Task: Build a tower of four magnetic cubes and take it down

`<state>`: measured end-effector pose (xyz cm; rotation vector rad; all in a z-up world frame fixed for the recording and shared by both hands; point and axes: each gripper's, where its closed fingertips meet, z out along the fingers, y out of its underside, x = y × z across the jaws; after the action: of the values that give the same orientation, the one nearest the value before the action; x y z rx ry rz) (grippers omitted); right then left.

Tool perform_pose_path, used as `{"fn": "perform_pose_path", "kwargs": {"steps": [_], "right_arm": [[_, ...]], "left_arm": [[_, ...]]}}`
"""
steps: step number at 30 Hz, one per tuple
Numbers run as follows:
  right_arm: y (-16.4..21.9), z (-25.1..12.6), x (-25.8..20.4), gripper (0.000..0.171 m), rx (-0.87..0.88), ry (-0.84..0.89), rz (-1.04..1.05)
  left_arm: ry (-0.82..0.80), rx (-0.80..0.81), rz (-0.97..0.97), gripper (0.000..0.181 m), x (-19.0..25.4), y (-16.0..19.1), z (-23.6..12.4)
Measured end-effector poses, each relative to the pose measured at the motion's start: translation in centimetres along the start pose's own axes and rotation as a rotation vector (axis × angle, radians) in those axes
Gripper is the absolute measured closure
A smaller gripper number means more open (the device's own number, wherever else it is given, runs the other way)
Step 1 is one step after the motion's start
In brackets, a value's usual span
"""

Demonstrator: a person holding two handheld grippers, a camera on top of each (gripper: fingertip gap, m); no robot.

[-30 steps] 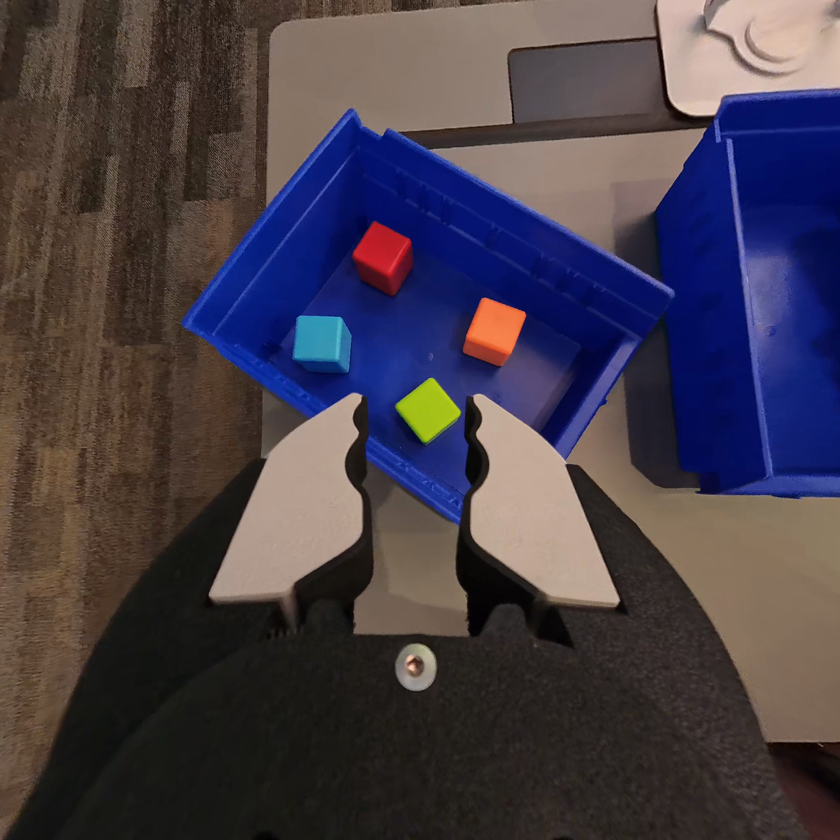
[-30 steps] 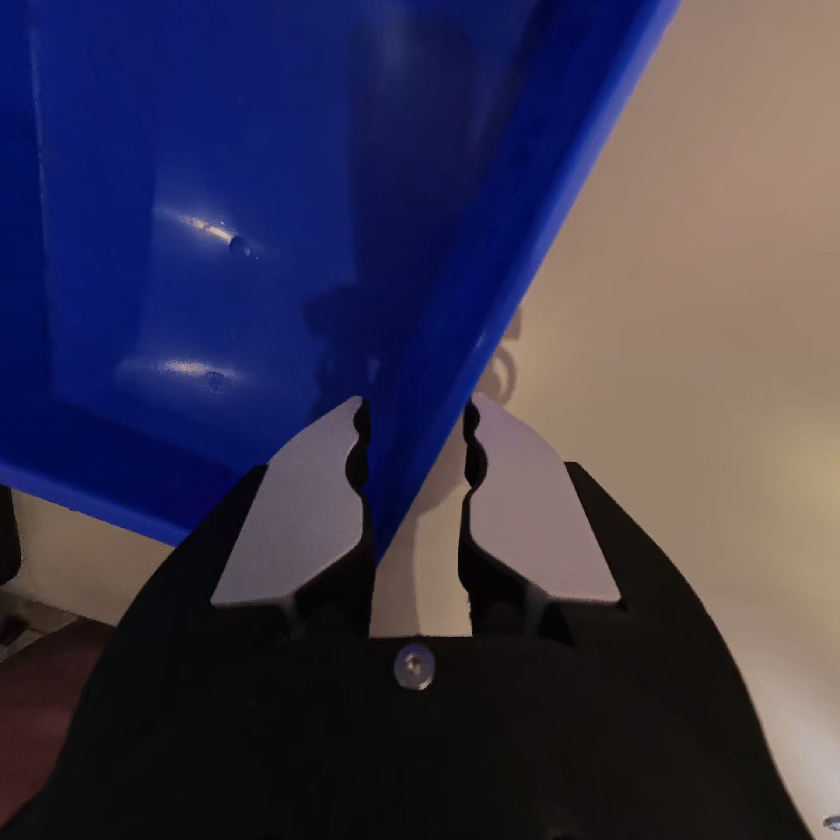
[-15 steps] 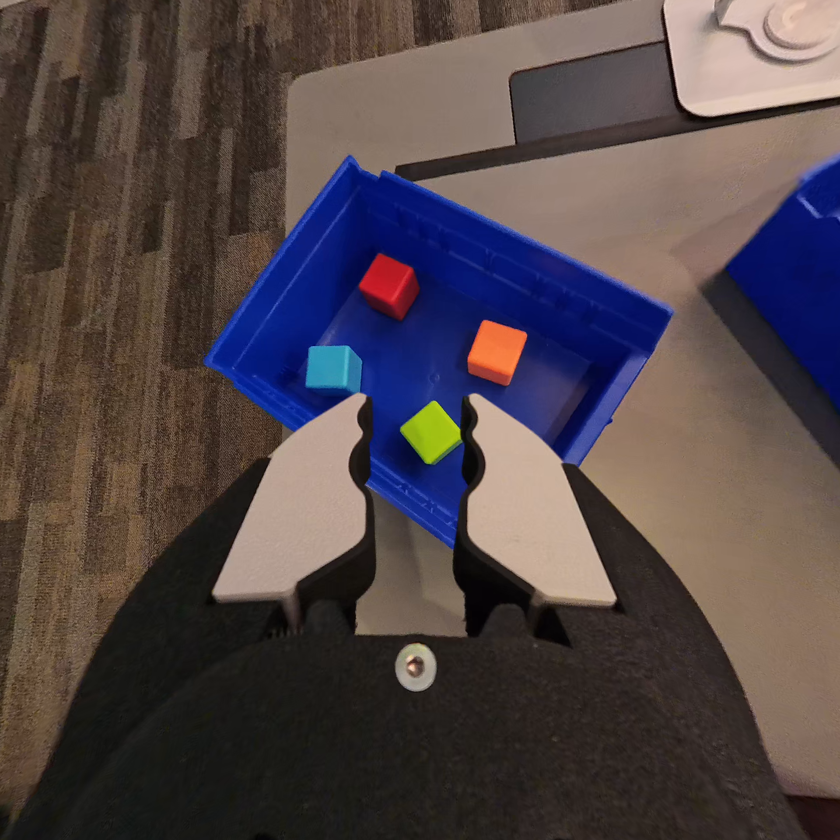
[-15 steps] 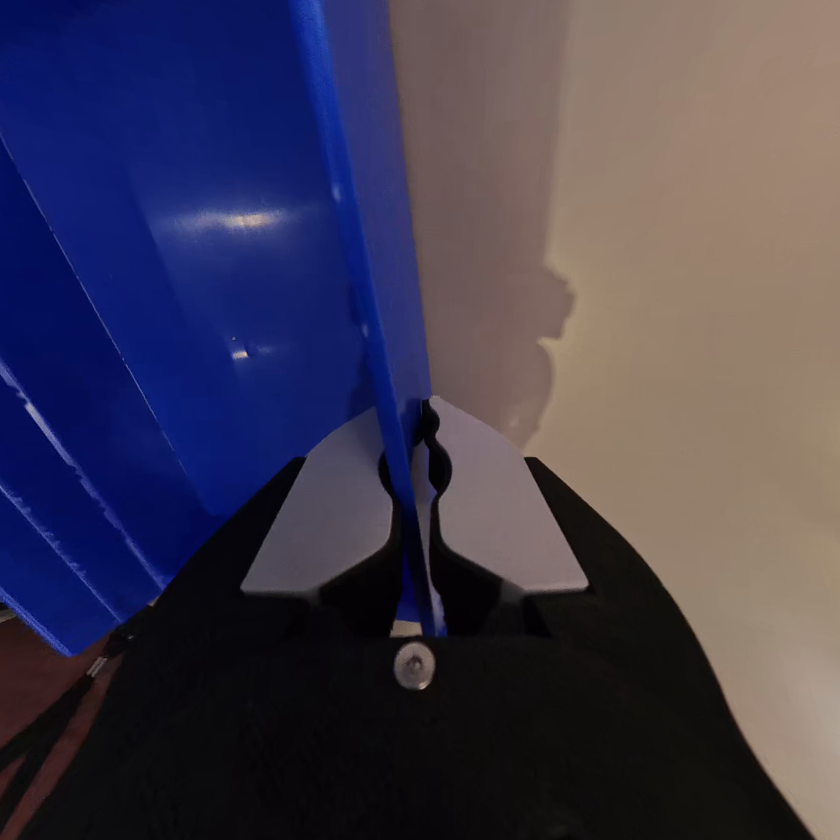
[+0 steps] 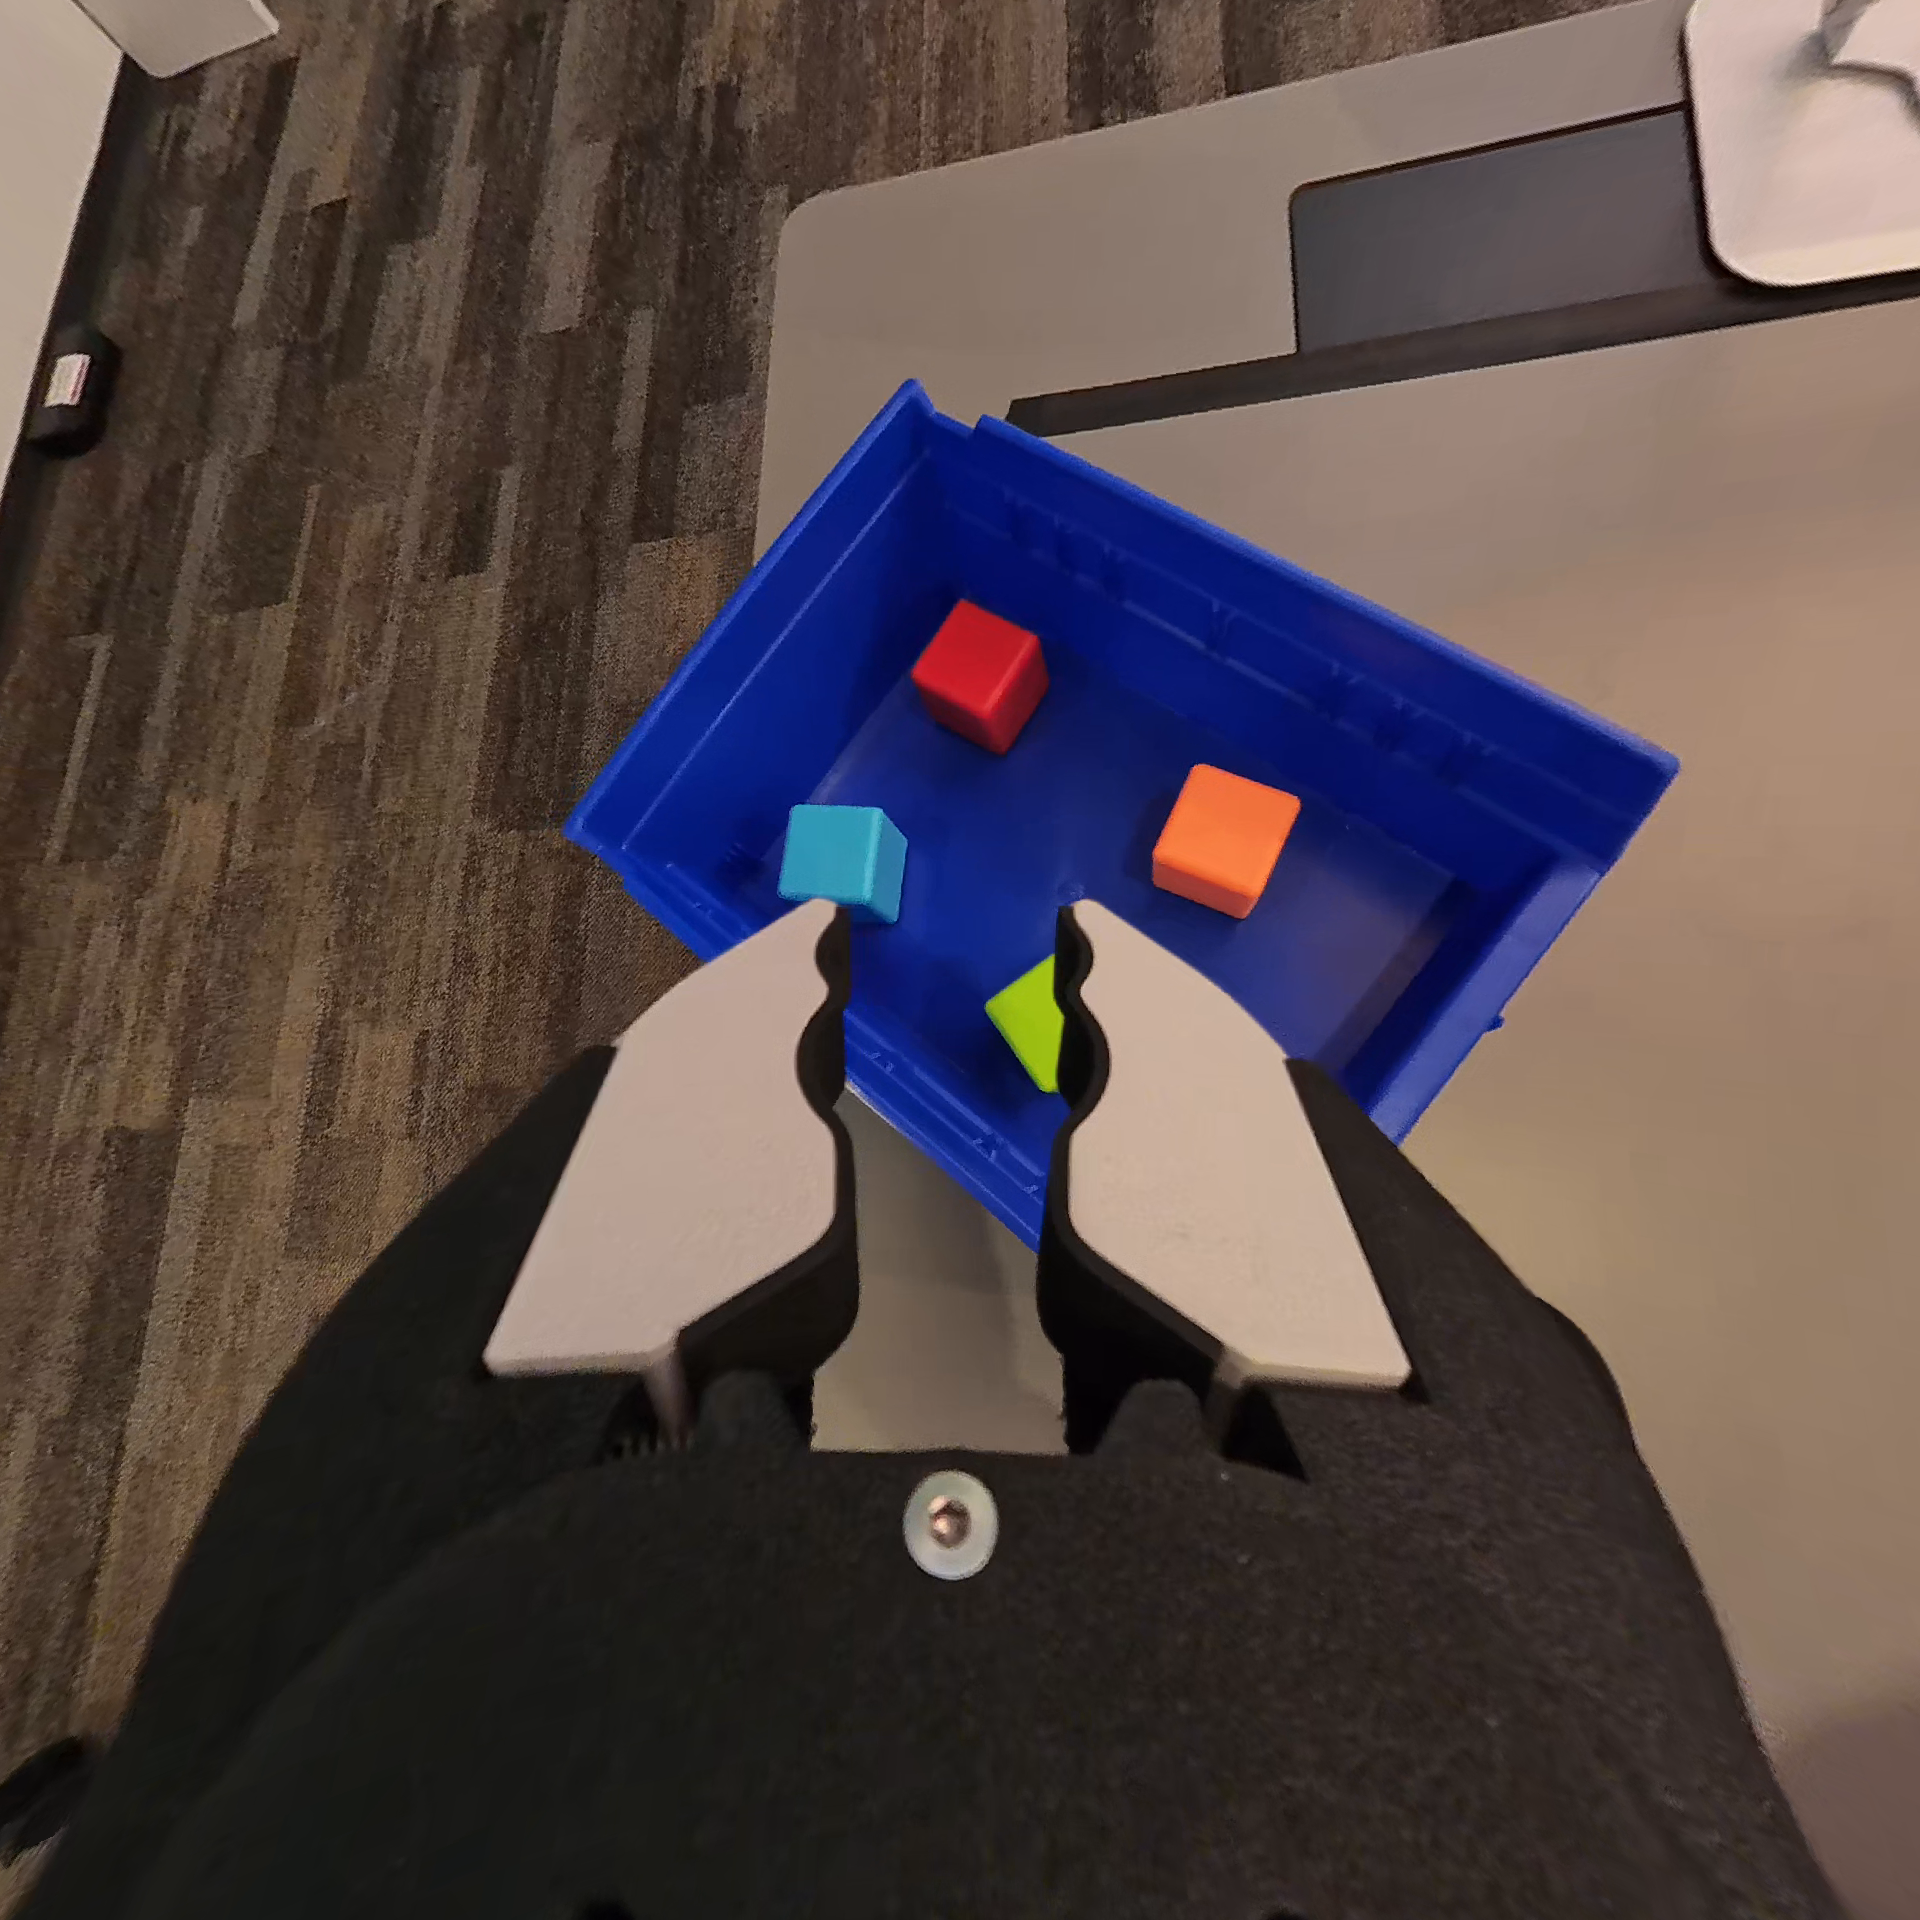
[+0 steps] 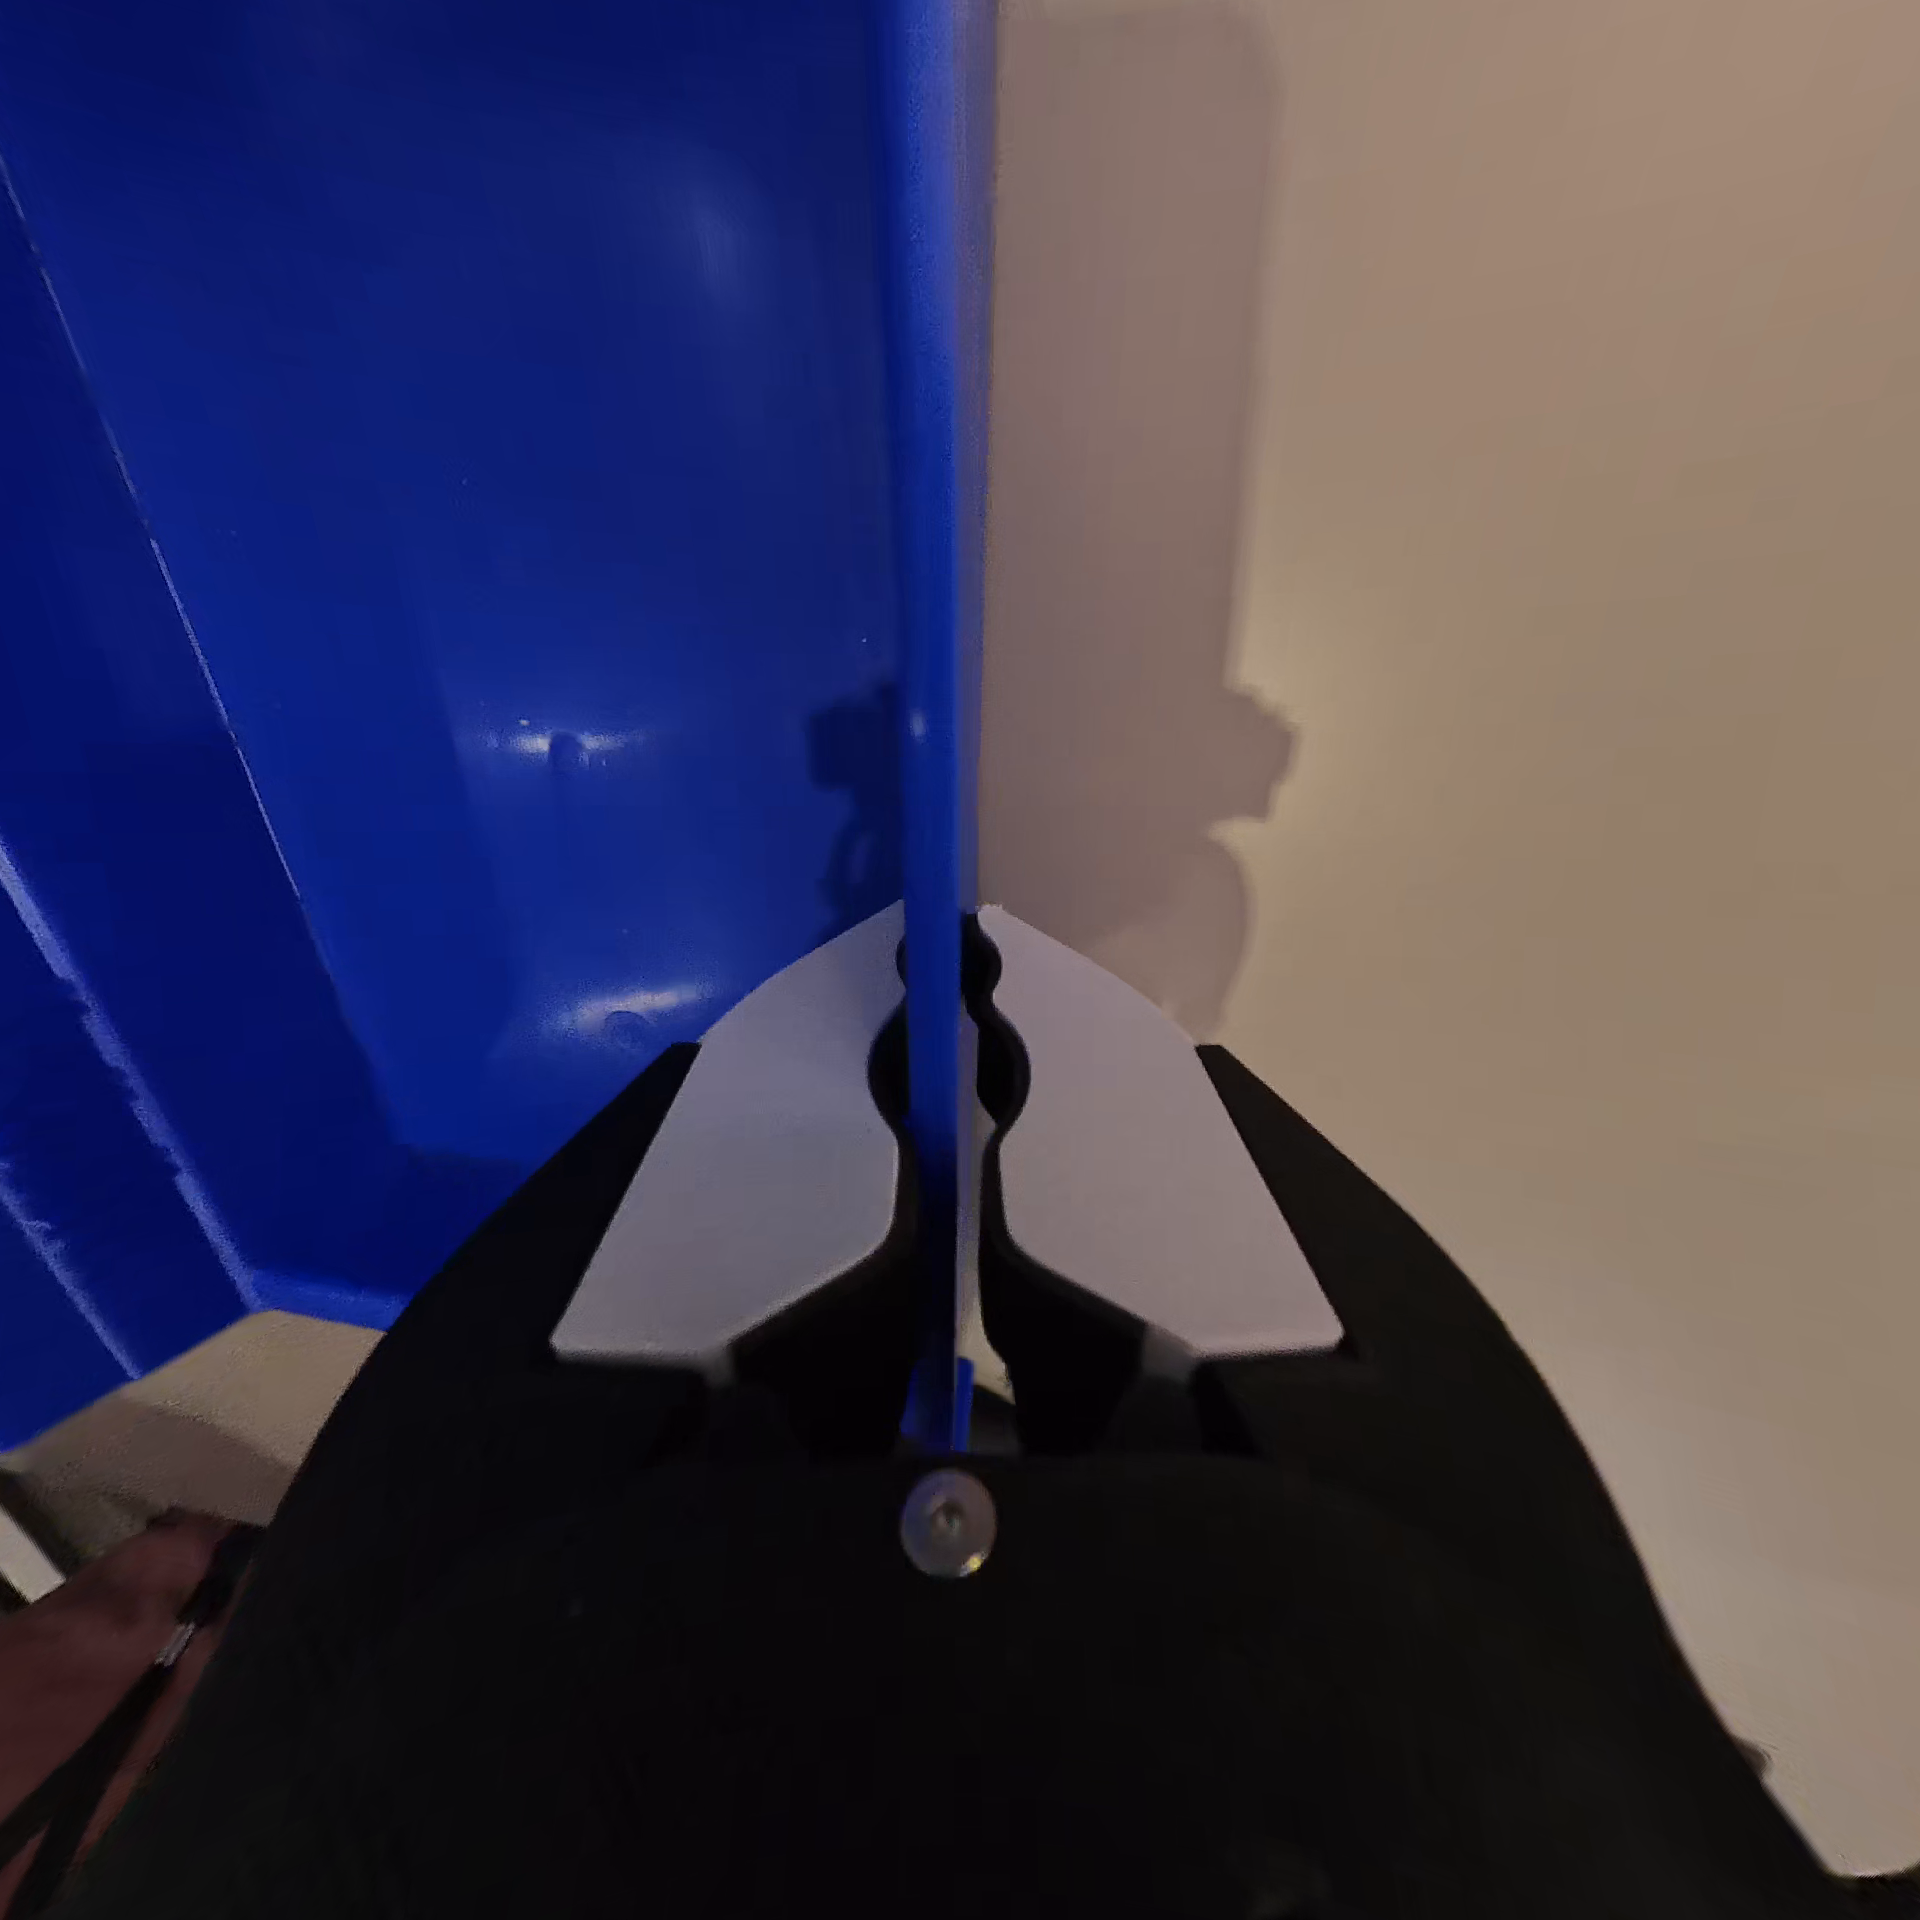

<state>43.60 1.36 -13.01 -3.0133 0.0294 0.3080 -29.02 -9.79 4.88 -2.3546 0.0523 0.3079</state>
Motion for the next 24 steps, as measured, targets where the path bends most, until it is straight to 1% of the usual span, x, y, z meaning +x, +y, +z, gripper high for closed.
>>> {"fn": "perform_pose_path", "kwargs": {"steps": [3,6,12,15,18,24], "right_arm": [[0.2,-0.6,2.9,0.163,0.033,0.008,0.038],[0.6,-1.1,5.1,0.162,0.044,0.021,0.038],[1.7,-1.8,8.2,0.162,0.046,0.028,-0.006],[1.8,-2.0,9.0,0.163,0.056,0.026,-0.007],[1.0,-2.0,9.5,0.162,0.098,0.059,-0.09],[0.4,-1.7,8.7,0.163,0.113,0.049,-0.101]], "left_arm": [[-0.012,0.001,0.025,0.144,0.0,-0.1,0.4],[-0.014,-0.003,0.008,0.144,-0.3,0.0,0.7],[-0.072,-0.033,-0.026,0.144,-1.7,0.4,1.1],[-0.072,-0.041,-0.029,0.144,-1.6,0.4,1.2],[-0.072,-0.059,-0.009,0.143,-1.4,0.6,1.4],[-0.055,-0.076,-0.001,0.143,-0.9,0.7,1.9]]}}
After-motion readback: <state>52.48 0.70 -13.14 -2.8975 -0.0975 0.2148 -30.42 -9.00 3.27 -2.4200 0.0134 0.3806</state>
